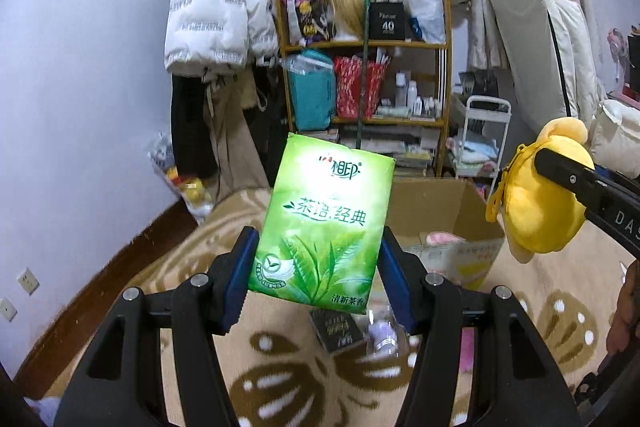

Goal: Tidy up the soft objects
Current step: 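Lift the tissue pack and yellow plush and carry them over the box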

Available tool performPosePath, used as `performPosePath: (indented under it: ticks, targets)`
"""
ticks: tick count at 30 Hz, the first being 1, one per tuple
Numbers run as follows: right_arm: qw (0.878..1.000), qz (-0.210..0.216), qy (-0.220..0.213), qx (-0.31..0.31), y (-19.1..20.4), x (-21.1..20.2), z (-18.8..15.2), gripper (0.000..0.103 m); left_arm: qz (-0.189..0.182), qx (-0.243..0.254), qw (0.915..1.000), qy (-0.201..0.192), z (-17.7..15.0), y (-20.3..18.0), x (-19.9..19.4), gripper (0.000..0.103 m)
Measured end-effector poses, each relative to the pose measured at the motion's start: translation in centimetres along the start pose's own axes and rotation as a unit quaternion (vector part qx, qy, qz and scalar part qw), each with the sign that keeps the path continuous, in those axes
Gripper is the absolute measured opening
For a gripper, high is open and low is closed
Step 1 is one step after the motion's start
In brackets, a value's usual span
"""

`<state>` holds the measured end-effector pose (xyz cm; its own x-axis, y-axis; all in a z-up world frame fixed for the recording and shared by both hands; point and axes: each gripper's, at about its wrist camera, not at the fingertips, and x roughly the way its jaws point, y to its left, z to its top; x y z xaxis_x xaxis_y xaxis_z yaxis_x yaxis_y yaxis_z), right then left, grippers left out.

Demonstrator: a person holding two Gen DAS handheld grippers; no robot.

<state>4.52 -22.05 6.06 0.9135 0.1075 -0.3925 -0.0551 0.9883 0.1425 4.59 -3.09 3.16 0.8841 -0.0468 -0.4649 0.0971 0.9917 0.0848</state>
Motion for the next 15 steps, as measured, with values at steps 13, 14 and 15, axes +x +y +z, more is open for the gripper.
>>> performPosePath:
  ticks: [13, 14, 15]
  targets:
    - [0.999, 0.04, -0.02, 0.0, -1.1, 1.7, 3.2, 0.04, 0.017, 0.02, 0.9987, -0.043, 4.6, -0.6, 1.8, 0.058]
    - [0.999, 0.041, -0.019, 0.0, -1.1, 2.0, 3.3, 0.04, 0.019, 0.022, 0.9986, -0.043, 4.9, -0.7, 2.1, 0.058]
    - [0.999, 0.041, -0.019, -0.002, -1.1, 2.2, 3.4, 0.04, 0.02, 0.02, 0.9987, -0.043, 5.2, -0.6, 2.6, 0.058]
